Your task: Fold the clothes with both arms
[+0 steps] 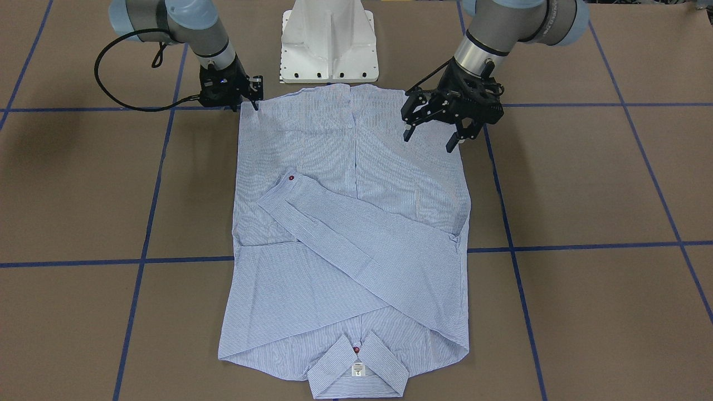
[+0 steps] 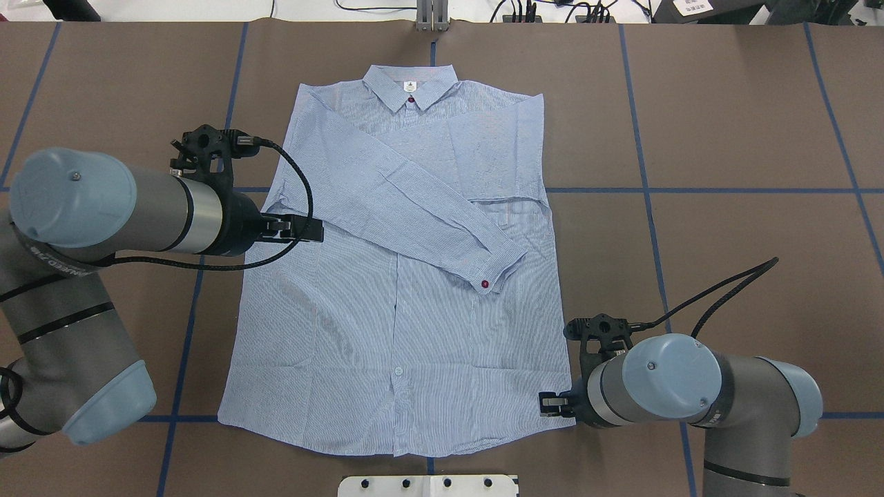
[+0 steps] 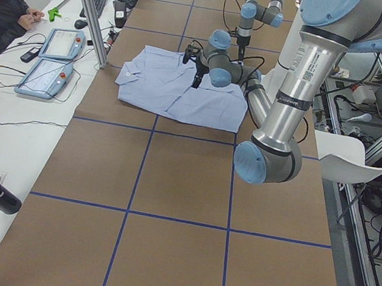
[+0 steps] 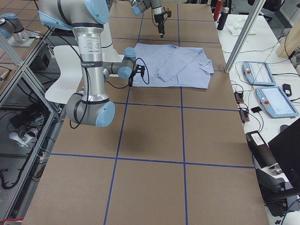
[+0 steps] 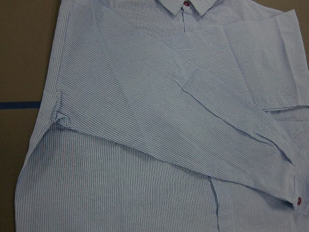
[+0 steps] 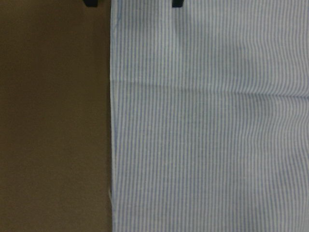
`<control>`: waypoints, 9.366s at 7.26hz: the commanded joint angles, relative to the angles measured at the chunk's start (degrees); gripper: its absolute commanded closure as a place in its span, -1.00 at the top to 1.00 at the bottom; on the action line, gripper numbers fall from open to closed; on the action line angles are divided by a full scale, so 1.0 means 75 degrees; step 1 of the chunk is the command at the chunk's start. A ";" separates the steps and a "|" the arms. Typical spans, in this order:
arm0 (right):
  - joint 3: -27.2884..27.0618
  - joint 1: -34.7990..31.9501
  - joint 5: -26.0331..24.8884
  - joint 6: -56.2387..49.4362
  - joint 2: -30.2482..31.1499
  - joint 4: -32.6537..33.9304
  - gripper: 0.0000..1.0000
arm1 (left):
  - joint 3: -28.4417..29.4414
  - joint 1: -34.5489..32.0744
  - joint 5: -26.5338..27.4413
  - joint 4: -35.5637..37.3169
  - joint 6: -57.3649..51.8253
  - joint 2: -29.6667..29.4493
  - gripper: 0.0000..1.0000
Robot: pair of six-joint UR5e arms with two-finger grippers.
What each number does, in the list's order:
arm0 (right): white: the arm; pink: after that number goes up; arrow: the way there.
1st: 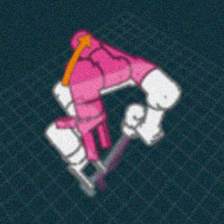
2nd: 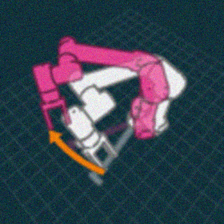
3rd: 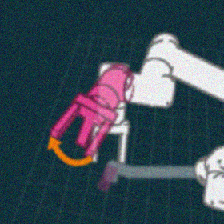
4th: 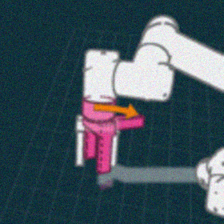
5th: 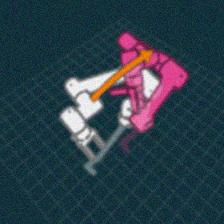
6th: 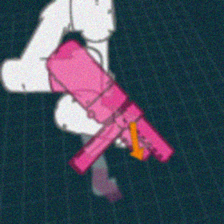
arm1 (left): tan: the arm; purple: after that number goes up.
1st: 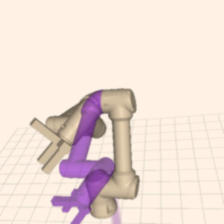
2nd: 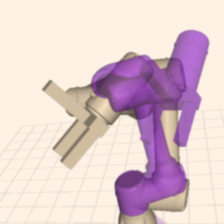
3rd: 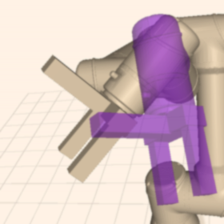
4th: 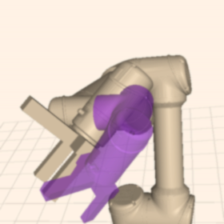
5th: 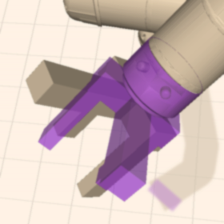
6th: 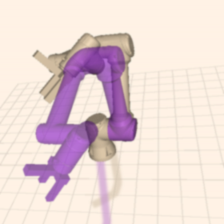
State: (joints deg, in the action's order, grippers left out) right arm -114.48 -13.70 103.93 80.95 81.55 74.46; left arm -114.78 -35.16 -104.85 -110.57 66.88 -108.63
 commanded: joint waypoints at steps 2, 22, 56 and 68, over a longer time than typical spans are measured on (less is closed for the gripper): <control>-0.0005 0.0010 0.0006 0.0000 0.0013 0.0009 0.20 | 0.0000 0.0011 -0.0012 0.0000 0.0116 -0.0001 1.00; -0.0614 -0.0119 0.0452 0.0012 -0.0104 0.0712 -1.00 | 0.0000 0.0035 -0.0210 0.0234 0.0316 0.0931 1.00; -0.0696 -0.0482 0.0697 -0.0012 -0.0069 0.0712 -1.00 | -0.0387 0.3000 0.0996 0.0410 0.4055 0.2413 -0.04; -0.1245 -0.1267 0.2008 -0.0059 0.0013 0.0701 -1.00 | -0.1919 0.3046 0.0658 0.1148 0.4031 0.2390 -1.00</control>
State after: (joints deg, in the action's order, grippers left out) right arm -122.28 -22.77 117.27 80.53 81.41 79.72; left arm -126.69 -12.55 -98.63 -102.04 97.06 -90.58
